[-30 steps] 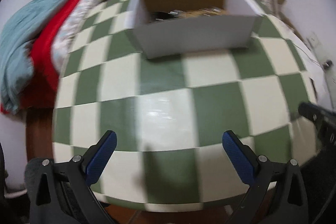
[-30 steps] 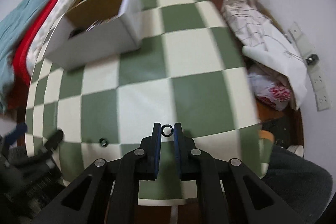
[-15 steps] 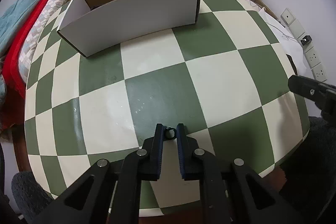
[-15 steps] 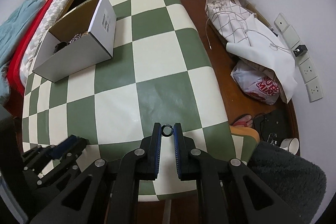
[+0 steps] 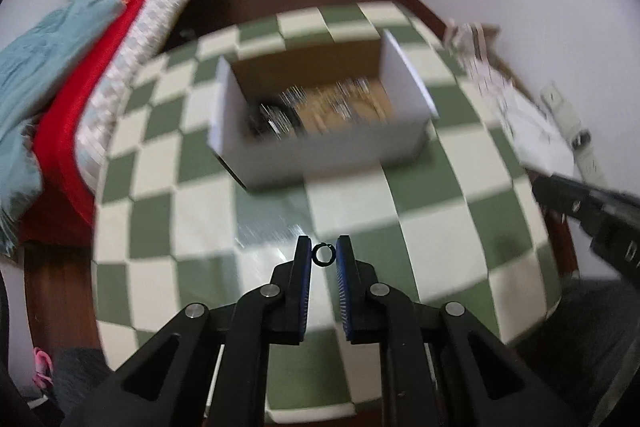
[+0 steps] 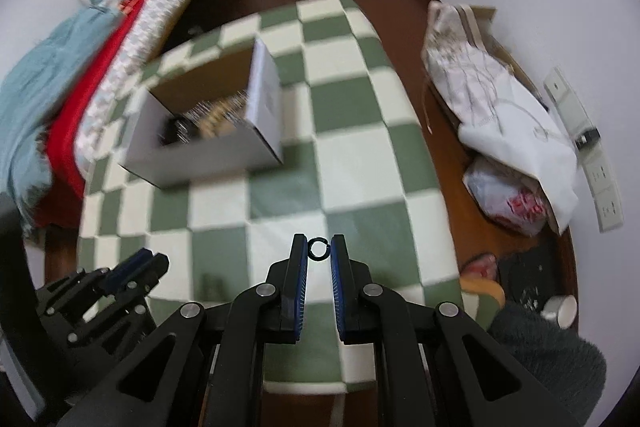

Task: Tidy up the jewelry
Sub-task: 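Carry both black rings over the white box with both grippers, then lower the rings into the box and open both grippers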

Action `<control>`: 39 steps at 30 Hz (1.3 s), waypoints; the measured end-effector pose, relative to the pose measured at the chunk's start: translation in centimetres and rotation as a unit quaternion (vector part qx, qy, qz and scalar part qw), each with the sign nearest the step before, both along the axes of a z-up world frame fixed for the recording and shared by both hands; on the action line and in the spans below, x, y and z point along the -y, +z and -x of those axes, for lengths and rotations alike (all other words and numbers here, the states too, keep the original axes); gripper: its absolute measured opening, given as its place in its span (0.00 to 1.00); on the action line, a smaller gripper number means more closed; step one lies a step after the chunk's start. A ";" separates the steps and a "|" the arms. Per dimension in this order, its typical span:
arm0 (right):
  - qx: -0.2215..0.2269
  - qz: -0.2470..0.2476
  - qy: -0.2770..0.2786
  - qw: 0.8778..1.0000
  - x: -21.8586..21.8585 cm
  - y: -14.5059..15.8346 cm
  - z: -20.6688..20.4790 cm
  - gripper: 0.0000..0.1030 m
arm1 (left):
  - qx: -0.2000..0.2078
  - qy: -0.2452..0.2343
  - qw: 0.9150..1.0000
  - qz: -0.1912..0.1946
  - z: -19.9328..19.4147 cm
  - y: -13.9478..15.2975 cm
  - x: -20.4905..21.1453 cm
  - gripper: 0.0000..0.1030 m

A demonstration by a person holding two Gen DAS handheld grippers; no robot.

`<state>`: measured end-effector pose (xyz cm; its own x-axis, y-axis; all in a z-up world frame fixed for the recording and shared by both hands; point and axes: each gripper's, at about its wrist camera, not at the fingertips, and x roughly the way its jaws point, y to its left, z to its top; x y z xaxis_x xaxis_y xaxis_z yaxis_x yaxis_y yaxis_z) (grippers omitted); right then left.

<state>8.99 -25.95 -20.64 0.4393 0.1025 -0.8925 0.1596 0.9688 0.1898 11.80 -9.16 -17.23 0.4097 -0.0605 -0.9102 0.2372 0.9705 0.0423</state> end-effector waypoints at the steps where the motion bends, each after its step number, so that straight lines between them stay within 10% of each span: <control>1: 0.006 -0.002 0.004 1.000 -0.3 0.6 -0.6 0.12 | 0.007 0.006 1.000 0.004 -0.8 0.9 -0.5 0.09; 10: 0.039 -0.002 0.048 0.998 -4.0 4.6 -9.3 0.12 | 0.044 0.043 0.998 -0.005 -8.1 4.6 -2.9 0.09; 31: -0.019 -0.023 0.073 0.997 -5.0 1.0 -17.2 0.14 | -0.006 0.056 0.998 0.015 -13.6 2.5 -2.9 0.13; 36: -0.019 -0.018 0.067 0.997 -4.6 1.5 -16.8 0.47 | -0.007 0.070 0.997 0.017 -13.5 3.0 -3.4 0.15; 39: -0.020 -0.004 0.059 0.998 -4.5 1.9 -16.3 0.66 | 0.004 0.080 0.997 0.012 -13.1 3.6 -3.8 0.50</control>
